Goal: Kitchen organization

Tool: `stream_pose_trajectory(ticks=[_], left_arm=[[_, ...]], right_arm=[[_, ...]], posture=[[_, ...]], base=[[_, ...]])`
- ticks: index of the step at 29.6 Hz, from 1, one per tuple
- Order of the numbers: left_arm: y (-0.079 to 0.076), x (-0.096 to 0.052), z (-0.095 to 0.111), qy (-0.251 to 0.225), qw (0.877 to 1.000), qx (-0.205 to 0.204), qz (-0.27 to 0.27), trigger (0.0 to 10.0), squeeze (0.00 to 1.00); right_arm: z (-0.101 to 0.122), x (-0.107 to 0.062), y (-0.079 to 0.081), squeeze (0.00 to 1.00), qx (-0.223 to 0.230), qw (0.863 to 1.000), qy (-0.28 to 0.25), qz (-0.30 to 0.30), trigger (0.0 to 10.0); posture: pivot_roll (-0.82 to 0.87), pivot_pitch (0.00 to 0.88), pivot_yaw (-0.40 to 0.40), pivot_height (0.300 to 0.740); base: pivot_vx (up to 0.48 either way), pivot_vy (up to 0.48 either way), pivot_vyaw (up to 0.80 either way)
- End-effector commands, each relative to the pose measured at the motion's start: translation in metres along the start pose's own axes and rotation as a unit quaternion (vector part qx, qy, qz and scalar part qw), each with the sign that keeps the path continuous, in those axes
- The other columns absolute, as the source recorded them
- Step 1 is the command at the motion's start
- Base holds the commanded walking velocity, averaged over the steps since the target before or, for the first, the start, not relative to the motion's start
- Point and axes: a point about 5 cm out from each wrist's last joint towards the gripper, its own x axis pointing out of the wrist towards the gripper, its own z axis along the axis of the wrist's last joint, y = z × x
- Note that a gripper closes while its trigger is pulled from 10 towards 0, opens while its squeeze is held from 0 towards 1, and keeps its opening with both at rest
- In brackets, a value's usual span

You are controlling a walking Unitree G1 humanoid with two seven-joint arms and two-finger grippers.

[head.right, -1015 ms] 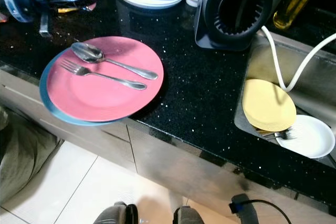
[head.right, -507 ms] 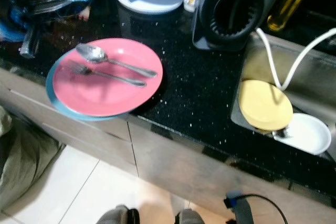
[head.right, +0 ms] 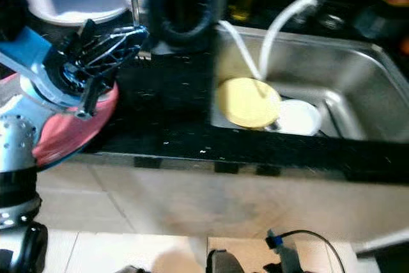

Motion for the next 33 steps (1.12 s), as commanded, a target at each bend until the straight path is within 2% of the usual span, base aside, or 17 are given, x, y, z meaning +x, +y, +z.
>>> stream_pose_trajectory(ticks=[1,7,8,13,16,20,21,23,25,26,27,29,33], left_arm=[[-0.004,0.003,-0.002,-0.003,1.000,0.006,0.006,10.0,0.00],[-0.007,0.012,-0.005,0.009,0.998,0.032,0.048,10.0,0.00],[-0.002,0.015,-0.003,0.017,0.996,0.055,0.068,10.0,0.00],[0.003,0.020,0.000,0.025,0.992,0.080,0.090,10.0,0.00],[0.017,0.029,0.000,0.058,0.980,0.137,0.132,10.0,0.00],[0.027,0.033,-0.003,0.085,0.971,0.161,0.155,10.0,0.00],[0.038,0.037,-0.007,0.123,0.958,0.191,0.175,10.0,0.00],[0.049,0.041,-0.010,0.155,0.945,0.219,0.189,10.0,0.00],[0.058,0.048,-0.013,0.183,0.935,0.237,0.192,10.0,0.00],[0.058,0.048,-0.013,0.183,0.935,0.237,0.192,10.0,0.00],[0.063,0.051,-0.016,0.203,0.926,0.249,0.196,10.0,0.00],[0.069,0.053,-0.024,0.247,0.909,0.274,0.192,10.0,0.00],[0.086,0.050,-0.034,0.326,0.865,0.323,0.205,10.0,0.00]], right_arm=[[-0.004,-0.001,0.000,0.00,0.003,1.000,0.010,0.001,10.0],[-0.002,0.001,0.001,0.00,0.006,1.000,0.008,0.001,10.0],[-0.001,0.001,0.001,0.00,0.007,1.000,0.007,0.001,10.0],[0.000,0.002,0.001,0.00,0.006,1.000,0.006,-0.001,10.0],[-0.001,0.001,-0.001,0.00,0.008,1.000,0.002,-0.024,10.0],[0.000,0.001,-0.002,0.00,0.007,1.000,0.004,-0.028,10.0],[-0.001,0.002,-0.002,0.00,0.006,0.999,0.005,-0.031,10.0],[-0.001,0.002,-0.002,0.00,0.006,0.999,0.006,-0.034,10.0],[-0.003,0.001,-0.002,0.00,0.006,0.999,0.008,-0.043,10.0],[-0.003,0.001,-0.002,0.00,0.006,0.999,0.008,-0.043,10.0],[-0.004,0.002,-0.002,0.00,0.007,0.999,0.009,-0.046,10.0],[-0.006,0.002,-0.001,0.00,0.008,0.999,0.011,-0.048,10.0],[-0.013,0.003,0.002,0.00,0.012,0.998,0.017,-0.051,10.0]], posture=[[0.05,0.117,-0.061,0.740],[0.06,0.116,-0.057,0.740],[0.06,0.114,-0.054,0.740],[0.06,0.112,-0.053,0.740],[0.05,0.109,-0.053,0.740],[0.05,0.109,-0.055,0.740],[0.05,0.107,-0.055,0.740],[0.05,0.108,-0.050,0.740],[0.05,0.112,-0.048,0.740],[0.05,0.112,-0.048,0.740],[0.05,0.113,-0.042,0.740],[0.05,0.117,-0.037,0.740],[0.04,0.127,-0.029,0.740]], base=[[0.000,0.000,-0.80],[0.000,0.000,-0.80],[0.000,0.000,-0.80],[0.000,0.000,-0.80],[0.000,0.000,-0.80],[0.000,0.000,0.00],[0.000,0.000,0.00],[0.000,0.000,0.00],[0.000,0.000,0.00],[0.000,0.000,0.00],[0.000,0.000,0.00],[0.000,0.000,0.00],[0.000,0.000,0.00]])
